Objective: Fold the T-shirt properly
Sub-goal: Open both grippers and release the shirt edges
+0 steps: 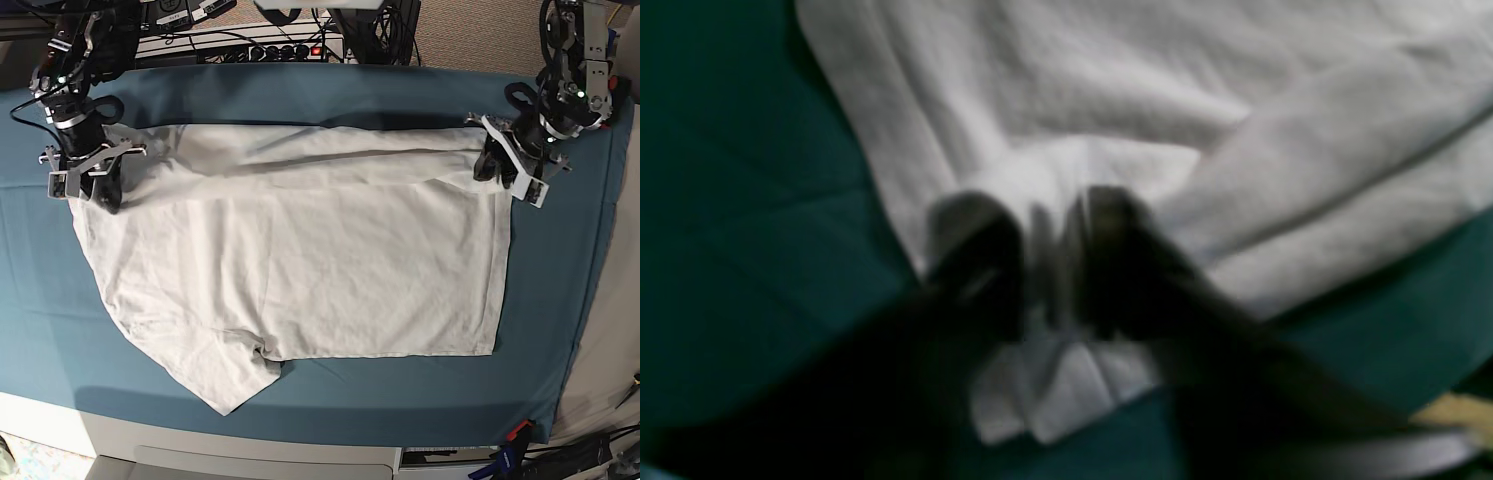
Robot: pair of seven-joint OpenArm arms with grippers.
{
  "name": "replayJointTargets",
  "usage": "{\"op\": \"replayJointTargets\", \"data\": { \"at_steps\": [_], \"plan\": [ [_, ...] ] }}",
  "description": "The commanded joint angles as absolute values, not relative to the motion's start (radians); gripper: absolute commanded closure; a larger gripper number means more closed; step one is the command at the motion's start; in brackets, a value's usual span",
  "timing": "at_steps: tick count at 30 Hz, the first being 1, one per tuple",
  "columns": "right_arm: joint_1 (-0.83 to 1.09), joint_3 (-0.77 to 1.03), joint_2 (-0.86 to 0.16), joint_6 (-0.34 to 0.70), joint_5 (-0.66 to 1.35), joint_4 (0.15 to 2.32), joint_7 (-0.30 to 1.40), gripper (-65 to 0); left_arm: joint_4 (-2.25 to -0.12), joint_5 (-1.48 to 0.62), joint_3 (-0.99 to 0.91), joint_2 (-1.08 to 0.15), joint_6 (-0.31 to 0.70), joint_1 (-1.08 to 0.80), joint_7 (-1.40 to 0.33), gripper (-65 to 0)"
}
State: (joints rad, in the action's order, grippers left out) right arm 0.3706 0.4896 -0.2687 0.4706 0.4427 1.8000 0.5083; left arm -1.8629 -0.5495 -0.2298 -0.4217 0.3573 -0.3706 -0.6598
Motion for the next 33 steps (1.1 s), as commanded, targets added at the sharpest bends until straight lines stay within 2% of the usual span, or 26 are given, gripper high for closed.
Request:
{"op": "replayJointTargets", "data": {
  "at_steps": [1, 2, 5, 21, 24, 28, 33],
  "plan": [
    [0.363, 0.497, -0.284, 0.466, 0.455, 1.818, 0.477, -22.1, -1.877, -0.548, -0.236, -0.435, 0.335, -0.365, -0.628, -24.7],
    [0.363, 0.497, -0.282, 0.453, 0.455, 1.818, 0.467, -24.3, -1.877, -0.538, -0.236, -0.435, 0.306, -0.365, -0.625, -26.3],
    [0.363, 0.497, -0.283, 0.397, 0.455, 1.818, 0.439, -24.3, -1.877, -0.5, -0.236, -0.437, 0.25, -0.365, -0.608, -26.4],
    [0.363, 0.527, -0.282, 0.377, 0.393, 1.818, 0.455, -24.3, -1.877, -0.49, -0.241, -0.5, 0.242, -0.374, -0.628, -26.5],
    [0.363, 0.626, -0.282, 0.323, 0.505, 1.818, 0.557, -24.3, -1.877, -0.49, -0.242, -0.522, 0.233, -0.391, -0.665, -26.5],
    [0.371, 0.843, -0.283, 0.327, 0.699, 1.818, 0.664, -24.3, -1.89, -0.522, -0.305, -0.535, 0.221, -0.422, -0.677, -26.5],
    [0.438, 1.038, -0.283, 0.344, 0.832, 1.818, 0.71, -24.3, -1.913, -0.654, -0.446, -0.535, 0.237, -0.46, -0.725, -26.5]
  ]
}}
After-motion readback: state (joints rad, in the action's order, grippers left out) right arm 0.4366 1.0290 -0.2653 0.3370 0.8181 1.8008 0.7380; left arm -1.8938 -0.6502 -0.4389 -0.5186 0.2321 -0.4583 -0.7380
